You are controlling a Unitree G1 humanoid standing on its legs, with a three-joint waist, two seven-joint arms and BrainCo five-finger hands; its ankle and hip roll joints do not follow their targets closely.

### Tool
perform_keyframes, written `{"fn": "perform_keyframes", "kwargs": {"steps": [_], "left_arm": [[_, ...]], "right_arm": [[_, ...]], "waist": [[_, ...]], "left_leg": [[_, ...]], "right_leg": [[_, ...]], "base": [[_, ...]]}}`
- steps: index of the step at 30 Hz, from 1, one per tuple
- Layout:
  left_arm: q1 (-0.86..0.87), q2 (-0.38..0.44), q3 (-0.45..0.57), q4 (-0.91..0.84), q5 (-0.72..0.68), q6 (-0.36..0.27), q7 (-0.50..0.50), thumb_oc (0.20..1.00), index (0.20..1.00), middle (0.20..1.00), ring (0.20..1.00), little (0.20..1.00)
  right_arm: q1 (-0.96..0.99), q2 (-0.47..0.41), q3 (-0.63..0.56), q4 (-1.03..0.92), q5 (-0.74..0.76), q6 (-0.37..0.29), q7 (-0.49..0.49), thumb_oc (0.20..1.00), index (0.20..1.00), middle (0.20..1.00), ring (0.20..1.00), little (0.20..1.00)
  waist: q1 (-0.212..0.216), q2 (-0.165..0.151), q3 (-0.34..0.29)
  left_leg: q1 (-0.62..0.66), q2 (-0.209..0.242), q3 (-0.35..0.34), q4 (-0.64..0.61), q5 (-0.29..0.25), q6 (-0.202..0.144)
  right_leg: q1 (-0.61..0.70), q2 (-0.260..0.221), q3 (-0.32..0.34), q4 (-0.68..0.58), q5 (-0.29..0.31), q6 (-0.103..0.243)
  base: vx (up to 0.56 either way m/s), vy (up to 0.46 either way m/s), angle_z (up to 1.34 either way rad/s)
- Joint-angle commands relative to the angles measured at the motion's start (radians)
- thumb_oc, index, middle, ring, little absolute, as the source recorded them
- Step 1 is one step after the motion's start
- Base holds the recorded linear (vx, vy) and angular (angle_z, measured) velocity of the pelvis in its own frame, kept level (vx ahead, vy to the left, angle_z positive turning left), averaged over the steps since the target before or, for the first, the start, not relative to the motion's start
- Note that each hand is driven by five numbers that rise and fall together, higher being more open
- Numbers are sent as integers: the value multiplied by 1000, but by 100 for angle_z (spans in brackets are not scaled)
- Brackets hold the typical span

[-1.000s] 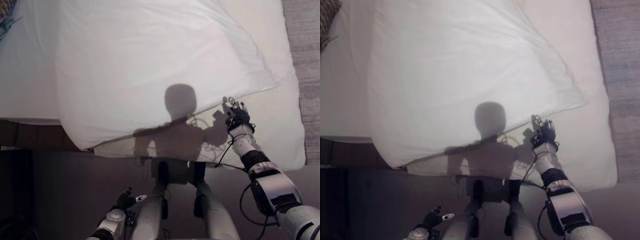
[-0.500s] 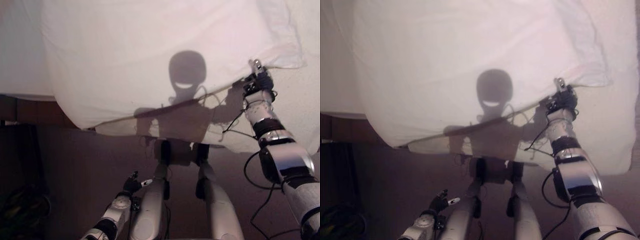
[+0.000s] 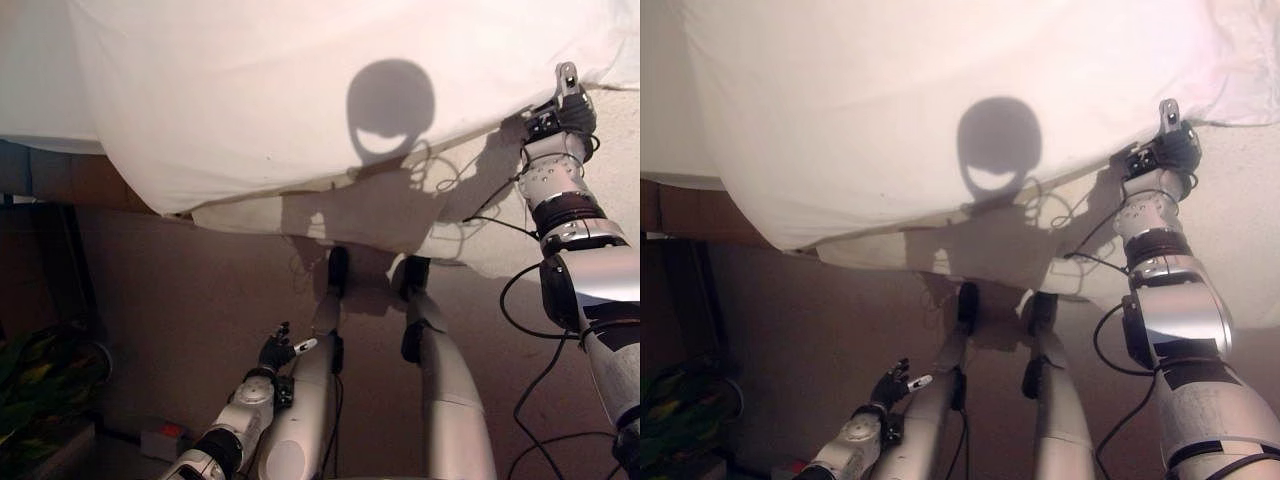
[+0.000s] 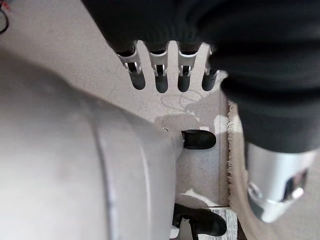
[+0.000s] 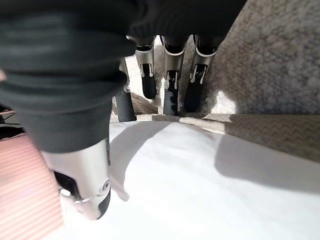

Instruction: Make the bed

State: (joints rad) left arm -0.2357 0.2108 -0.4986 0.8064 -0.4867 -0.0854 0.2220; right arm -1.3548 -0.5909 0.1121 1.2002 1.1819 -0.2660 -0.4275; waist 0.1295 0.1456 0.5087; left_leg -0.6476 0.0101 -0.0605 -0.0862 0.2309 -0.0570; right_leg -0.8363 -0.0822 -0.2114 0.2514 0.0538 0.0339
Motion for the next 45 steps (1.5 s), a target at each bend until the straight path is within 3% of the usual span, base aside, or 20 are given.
{"fn": "perform_keyframes", "kwargs": {"steps": [1, 2, 3, 4, 11, 20, 28, 34, 36, 45], "left_arm": [[12, 3, -87, -7, -5, -5, 17, 1000, 1000, 1000, 1000, 1000], [10, 8, -92, -14, -6, -8, 18, 1000, 1000, 1000, 1000, 1000], [10, 7, -92, -15, -6, -8, 18, 1000, 1000, 1000, 1000, 1000], [7, 10, -99, -21, -4, -10, 19, 1000, 1000, 1000, 1000, 1000], [-2, 13, -105, -32, -17, -13, 26, 1000, 1000, 1000, 1000, 1000], [0, 22, -111, -66, -11, -17, 29, 1000, 1000, 1000, 1000, 1000], [29, 92, -142, -399, -94, -50, -27, 1000, 1000, 1000, 1000, 1000], [-2, 128, -170, -613, -263, -44, -69, 1000, 1000, 1000, 1000, 1000], [-50, 126, -192, -684, -389, -40, -75, 1000, 1000, 1000, 1000, 1000], [-212, 68, -301, -690, -676, -30, -70, 1000, 1000, 1000, 1000, 1000]], "right_arm": [[-121, -65, 127, -39, -10, -8, 34, 906, 906, 906, 906, 906], [-145, -75, 159, -37, -34, 5, 44, 511, 511, 511, 511, 511], [-146, -75, 160, -36, -34, 5, 45, 464, 464, 464, 464, 464], [-160, -79, 185, -45, -49, 9, 52, 200, 200, 200, 200, 200], [-201, -101, 241, -51, -82, 17, 52, 200, 200, 200, 200, 200], [-164, -110, 226, -78, -94, 6, 27, 200, 200, 200, 200, 200], [-88, -139, 217, -194, -197, -8, -15, 200, 200, 200, 200, 200], [-69, -113, 213, -238, -192, -6, -8, 200, 200, 200, 200, 200], [-64, -68, 212, -269, -148, -6, 7, 200, 200, 200, 200, 200], [-8, 115, 193, -377, -56, -44, 3, 200, 200, 200, 200, 200]], "waist": [[53, 27, 11], [58, 28, 11], [57, 29, 11], [59, 28, 11], [58, 25, 11], [42, 15, 11], [16, 5, 11], [-17, -11, 11], [-38, -25, 11], [-96, -81, -1]], "left_leg": [[10, -46, -13, -1, -48, 6], [7, -46, -21, -1, -45, 4], [7, -46, -21, -1, -45, 4], [8, -47, -27, -1, -42, 2], [21, -51, -43, -1, -39, -1], [78, -57, -49, 2, -46, 4], [128, -70, -27, 65, -84, 15], [194, -76, -10, 82, -107, 22], [233, -77, 6, 82, -115, 28], [334, -77, 70, 75, -138, 37]], "right_leg": [[36, -15, 35, 18, -33, 63], [34, -20, 32, 24, -37, 63], [33, -20, 32, 25, -37, 63], [34, -22, 27, 32, -42, 62], [40, -31, 14, 56, -56, 58], [92, -38, 16, 67, -61, 56], [179, -48, 26, 43, -41, 65], [269, -47, 43, 0, -15, 74], [315, -40, 61, -32, 2, 77], [429, -17, 109, -134, 59, 91]], "base": [[-11, -32, 5], [-7, -21, 3], [-12, -41, 4], [0, 0, 0], [-10, -19, 8], [-27, 3, 14], [-46, 39, 3], [-44, 67, -2], [-51, 84, -23], [-25, 72, -27]]}}
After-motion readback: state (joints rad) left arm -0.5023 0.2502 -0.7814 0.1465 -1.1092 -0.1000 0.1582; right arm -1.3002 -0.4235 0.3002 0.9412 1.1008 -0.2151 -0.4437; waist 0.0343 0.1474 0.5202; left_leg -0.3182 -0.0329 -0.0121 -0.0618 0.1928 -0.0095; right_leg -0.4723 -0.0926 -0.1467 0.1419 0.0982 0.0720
